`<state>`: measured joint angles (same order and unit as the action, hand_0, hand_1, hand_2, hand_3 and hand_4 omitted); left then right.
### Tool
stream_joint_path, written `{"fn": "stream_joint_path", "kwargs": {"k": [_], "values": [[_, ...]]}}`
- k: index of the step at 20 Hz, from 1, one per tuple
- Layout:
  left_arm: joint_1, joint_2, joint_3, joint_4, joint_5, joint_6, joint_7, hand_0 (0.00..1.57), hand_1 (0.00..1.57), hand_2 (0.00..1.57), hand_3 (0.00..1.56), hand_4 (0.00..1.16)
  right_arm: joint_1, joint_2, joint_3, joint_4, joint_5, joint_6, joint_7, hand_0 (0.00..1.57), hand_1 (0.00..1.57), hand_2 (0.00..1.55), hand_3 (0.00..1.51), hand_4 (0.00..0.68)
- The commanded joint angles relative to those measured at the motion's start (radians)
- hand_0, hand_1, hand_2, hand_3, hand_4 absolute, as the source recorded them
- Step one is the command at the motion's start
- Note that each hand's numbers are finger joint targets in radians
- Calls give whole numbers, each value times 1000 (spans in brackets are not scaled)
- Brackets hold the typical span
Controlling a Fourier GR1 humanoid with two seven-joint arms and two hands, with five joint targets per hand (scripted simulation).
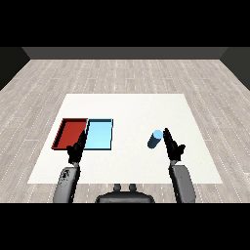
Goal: Pick the blue can and put it in the blue box
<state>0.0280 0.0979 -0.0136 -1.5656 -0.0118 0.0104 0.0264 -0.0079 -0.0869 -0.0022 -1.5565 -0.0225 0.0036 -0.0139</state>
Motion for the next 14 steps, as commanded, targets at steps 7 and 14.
{"fn": "stream_joint_path", "kwargs": {"k": [7, 14], "values": [[-109, -70, 30, -118, 82, -15, -191, 0, 0, 0, 0, 0, -110, -97, -181, 21, -221, 205, -162, 0, 0, 0, 0, 0], [18, -66, 67, -17, 128, -117, -495, 0, 0, 0, 0, 0, -127, -188, -268, 216, -308, 397, -303, 0, 0, 0, 0, 0]]}}
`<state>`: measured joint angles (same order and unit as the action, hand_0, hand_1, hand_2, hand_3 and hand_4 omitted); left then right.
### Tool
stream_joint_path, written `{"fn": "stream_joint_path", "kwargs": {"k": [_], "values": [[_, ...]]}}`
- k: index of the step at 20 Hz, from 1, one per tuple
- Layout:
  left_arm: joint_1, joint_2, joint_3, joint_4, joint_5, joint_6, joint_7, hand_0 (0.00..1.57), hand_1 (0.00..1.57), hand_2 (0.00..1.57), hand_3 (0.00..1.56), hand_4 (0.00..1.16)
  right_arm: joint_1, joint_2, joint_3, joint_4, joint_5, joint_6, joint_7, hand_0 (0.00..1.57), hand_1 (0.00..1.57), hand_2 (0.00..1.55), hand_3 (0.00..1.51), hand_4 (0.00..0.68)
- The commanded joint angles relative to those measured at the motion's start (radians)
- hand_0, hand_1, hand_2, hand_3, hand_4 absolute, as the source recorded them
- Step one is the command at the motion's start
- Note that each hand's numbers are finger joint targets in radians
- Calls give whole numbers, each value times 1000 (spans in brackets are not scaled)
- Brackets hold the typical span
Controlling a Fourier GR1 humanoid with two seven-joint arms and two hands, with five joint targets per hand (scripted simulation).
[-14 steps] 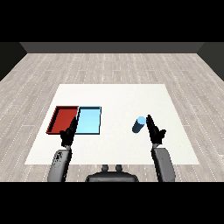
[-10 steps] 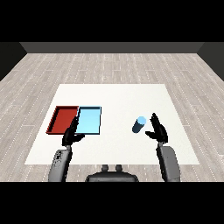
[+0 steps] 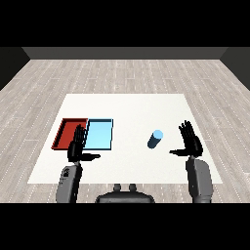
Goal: Pick the blue can and put it in the blue box
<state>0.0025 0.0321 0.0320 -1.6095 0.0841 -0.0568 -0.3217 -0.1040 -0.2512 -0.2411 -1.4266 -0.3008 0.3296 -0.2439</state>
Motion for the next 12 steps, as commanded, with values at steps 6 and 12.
{"fn": "stream_joint_path", "kwargs": {"k": [6, 12], "values": [[6, -21, 8, 115, 15, -51, -210, 0, 0, 0, 0, 0, -70, -53, -60, 194, -21, 117, -127, 0, 0, 0, 0, 0], [-61, -31, -5, 107, 7, 10, -116, 0, 0, 0, 0, 0, -95, -48, -48, 189, 8, 67, -89, 0, 0, 0, 0, 0]]}}
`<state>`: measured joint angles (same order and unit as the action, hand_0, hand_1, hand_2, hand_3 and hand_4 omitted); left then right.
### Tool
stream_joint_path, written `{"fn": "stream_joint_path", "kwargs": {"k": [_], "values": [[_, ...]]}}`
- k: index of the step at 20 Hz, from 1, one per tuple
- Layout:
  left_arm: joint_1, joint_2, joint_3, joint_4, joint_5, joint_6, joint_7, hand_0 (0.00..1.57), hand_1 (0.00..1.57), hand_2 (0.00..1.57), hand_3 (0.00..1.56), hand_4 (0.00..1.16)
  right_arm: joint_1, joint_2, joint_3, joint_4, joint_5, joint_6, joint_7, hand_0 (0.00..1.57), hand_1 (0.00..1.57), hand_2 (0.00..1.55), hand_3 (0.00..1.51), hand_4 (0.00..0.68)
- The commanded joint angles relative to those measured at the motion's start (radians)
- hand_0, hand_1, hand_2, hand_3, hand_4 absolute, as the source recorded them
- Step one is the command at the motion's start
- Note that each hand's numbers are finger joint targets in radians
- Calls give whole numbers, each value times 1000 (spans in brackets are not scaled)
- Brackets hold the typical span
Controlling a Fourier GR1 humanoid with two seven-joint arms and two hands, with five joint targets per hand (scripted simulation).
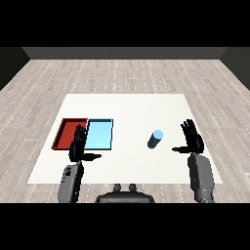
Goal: Pick the blue can and put it in the blue box
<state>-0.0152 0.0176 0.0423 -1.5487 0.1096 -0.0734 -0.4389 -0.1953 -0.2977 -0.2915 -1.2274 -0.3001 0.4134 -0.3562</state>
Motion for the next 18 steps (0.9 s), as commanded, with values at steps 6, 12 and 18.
{"fn": "stream_joint_path", "kwargs": {"k": [6, 12, 18], "values": [[-56, 17, 26, 27, 17, 2, 19, 0, 0, 0, 0, 0, -78, -21, -13, 123, -48, 34, 66, 0, 0, 0, 0, 0], [-73, 53, 72, 86, 58, -43, -13, 0, 0, 0, 0, 0, -88, 26, 11, 188, -10, -9, 16, 0, 0, 0, 0, 0], [-52, 10, 26, 33, 24, 9, 7, 0, 0, 0, 0, 0, -107, 82, 41, 202, -7, -69, 48, 0, 0, 0, 0, 0]]}}
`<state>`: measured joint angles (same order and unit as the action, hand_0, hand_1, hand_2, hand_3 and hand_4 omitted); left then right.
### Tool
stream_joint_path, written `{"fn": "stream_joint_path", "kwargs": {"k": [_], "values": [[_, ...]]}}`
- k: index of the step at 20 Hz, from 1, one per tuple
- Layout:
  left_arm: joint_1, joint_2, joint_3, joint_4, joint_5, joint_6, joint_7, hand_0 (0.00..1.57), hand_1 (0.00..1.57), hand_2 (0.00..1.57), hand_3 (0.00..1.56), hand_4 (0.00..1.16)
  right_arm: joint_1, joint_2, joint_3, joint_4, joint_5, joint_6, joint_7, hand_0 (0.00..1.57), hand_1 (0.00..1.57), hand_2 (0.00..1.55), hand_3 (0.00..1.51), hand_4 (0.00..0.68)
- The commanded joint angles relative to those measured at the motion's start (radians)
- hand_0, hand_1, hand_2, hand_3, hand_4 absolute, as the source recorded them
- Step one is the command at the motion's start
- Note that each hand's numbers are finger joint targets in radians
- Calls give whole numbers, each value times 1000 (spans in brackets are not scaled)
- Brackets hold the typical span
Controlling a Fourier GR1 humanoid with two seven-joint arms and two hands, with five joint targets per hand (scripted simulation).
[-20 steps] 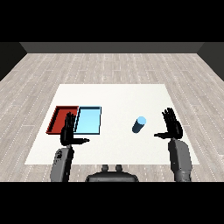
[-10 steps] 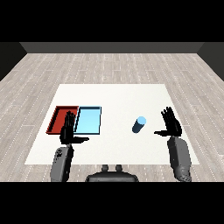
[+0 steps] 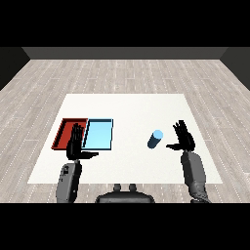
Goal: Pick the blue can and put it in the blue box
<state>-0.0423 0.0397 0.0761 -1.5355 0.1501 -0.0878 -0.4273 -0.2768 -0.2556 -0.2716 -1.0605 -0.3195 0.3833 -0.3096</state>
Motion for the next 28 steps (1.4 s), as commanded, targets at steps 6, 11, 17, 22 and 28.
{"fn": "stream_joint_path", "kwargs": {"k": [6, 11, 17, 22, 28], "values": [[25, 13, 25, -13, 52, -39, -10, 0, 0, 0, 0, 0, -10, 11, 13, 100, 15, -3, -38, 0, 0, 0, 0, 0], [39, -7, -16, -56, -6, 7, 7, 0, 0, 0, 0, 0, -91, 40, 35, 268, 63, -7, -134, 0, 0, 0, 0, 0], [-8, 28, 34, 30, 12, -17, -36, 0, 0, 0, 0, 0, -92, 51, 57, 211, 46, -29, -52, 0, 0, 0, 0, 0], [66, 30, 24, -61, 47, -32, -9, 0, 0, 0, 0, 0, -84, 72, 68, 196, 37, -29, -47, 0, 0, 0, 0, 0], [79, -35, -61, -123, -18, 37, 12, 0, 0, 0, 0, 0, -96, 102, 86, 181, 47, -79, -51, 0, 0, 0, 0, 0]]}}
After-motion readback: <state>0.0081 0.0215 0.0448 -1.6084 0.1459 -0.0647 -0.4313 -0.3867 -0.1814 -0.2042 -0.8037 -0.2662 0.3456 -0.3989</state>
